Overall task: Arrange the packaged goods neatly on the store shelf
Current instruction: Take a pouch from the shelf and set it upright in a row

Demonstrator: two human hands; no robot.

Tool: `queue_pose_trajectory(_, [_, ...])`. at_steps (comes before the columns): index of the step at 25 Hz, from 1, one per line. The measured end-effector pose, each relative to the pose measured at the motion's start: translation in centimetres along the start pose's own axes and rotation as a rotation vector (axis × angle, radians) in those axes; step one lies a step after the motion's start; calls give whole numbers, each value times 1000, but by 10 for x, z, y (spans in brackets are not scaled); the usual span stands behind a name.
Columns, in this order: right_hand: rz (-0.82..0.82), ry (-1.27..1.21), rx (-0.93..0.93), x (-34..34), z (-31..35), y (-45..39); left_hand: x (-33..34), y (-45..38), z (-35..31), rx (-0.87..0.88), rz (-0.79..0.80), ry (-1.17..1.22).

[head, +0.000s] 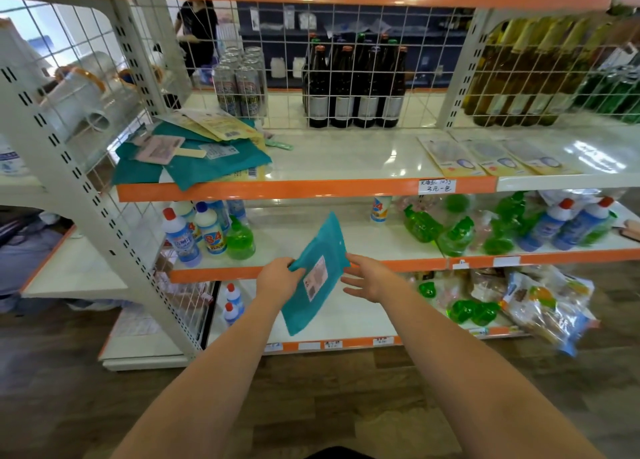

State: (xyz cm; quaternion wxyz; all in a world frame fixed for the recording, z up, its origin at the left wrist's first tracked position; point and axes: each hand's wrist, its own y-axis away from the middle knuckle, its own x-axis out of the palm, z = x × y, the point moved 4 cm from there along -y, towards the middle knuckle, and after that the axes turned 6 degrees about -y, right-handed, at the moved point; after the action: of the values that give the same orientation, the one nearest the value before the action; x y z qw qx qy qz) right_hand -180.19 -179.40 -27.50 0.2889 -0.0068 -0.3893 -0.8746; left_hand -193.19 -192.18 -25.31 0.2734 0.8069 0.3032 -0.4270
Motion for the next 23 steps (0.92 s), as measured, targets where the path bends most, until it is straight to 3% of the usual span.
queue_pose_trajectory(3, [44,-192,63,30,-8,1,6,16,-18,135,-52,-145])
queue_pose_trajectory(8, [-139,-324,12,37,-16,-10,11,31,-30,381,-123,-428])
queue_pose_trajectory(14, [-259,-364,-81,-3,-28,-16,23,32,-25,540,131,-428])
queue_pose_trajectory(23, [-556,-438,-155,-125,-52,36,65,-10,-53,681,229,-472])
